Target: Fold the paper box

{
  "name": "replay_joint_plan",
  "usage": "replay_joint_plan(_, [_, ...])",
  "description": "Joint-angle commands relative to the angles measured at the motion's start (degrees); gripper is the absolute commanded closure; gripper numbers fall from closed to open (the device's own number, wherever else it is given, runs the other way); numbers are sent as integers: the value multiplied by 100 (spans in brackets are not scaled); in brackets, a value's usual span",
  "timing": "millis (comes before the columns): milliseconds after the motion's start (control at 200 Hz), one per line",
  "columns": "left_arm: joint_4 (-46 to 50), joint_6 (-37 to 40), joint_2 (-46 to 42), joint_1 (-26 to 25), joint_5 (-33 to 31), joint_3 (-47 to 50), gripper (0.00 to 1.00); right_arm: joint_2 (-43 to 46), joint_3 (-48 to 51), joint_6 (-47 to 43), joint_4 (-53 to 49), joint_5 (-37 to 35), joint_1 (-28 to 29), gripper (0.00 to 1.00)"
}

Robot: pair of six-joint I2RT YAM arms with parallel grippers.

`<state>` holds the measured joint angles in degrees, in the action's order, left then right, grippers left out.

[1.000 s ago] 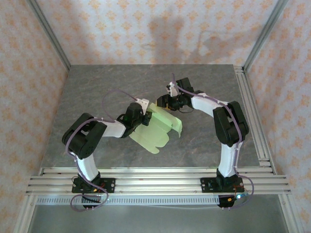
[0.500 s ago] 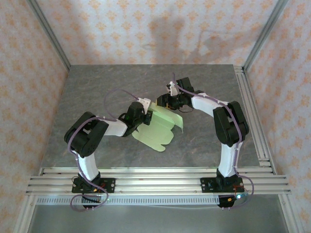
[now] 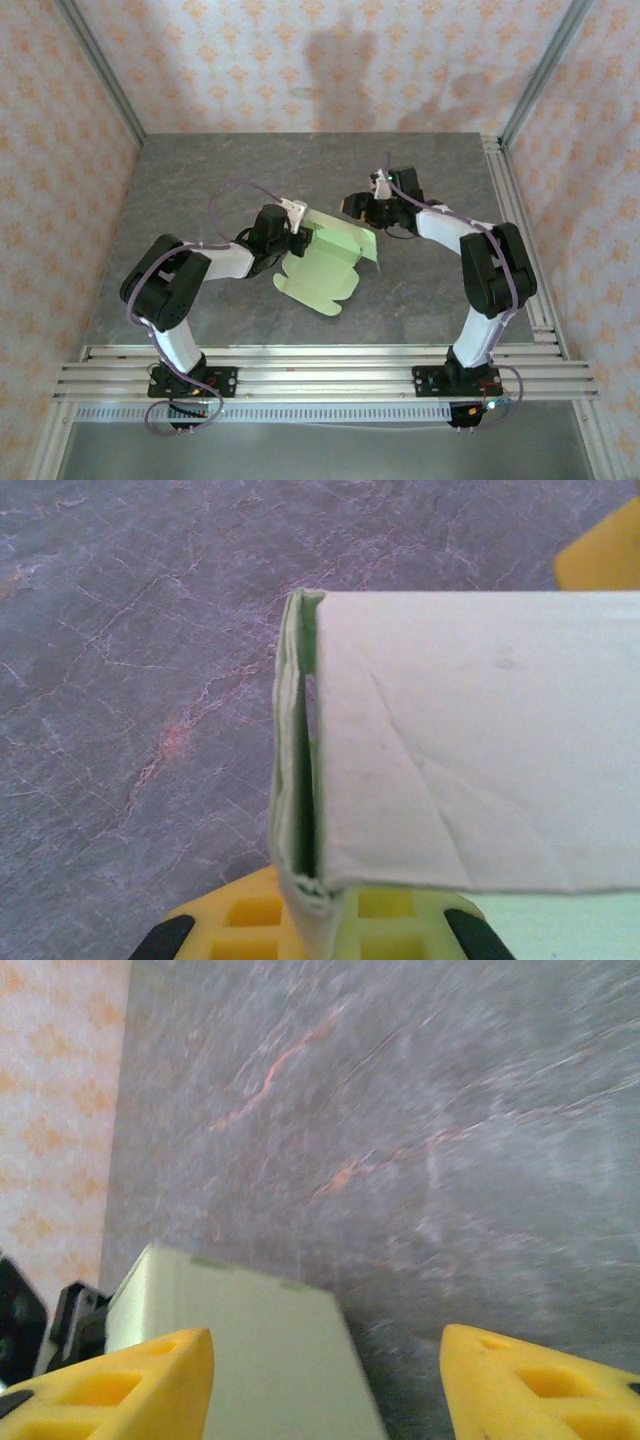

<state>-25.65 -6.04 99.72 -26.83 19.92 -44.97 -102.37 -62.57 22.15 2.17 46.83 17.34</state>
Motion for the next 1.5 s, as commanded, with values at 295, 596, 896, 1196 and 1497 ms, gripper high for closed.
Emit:
replay_joint_plan(295, [-98,-290,-565,64,903,-143,100,-214,87,-303,247,765,131,43])
replay_joint_plan(596, [-305,-683,-368,73,417,-369,99,-159,68,-592,398,1132,683,43])
replay_joint_plan(896, [-582,-964,-155,134,183,-404,95,-257,4,-615,433,1180,972,43])
replay_joint_plan(1196, [-421,-867,-327,268,308,-208,100,55,400,-8,1166,789,452,41])
replay_joint_plan(1497, [-373,-794,-400,363,439,-72,100,764,587,-148,788,305,-73,40])
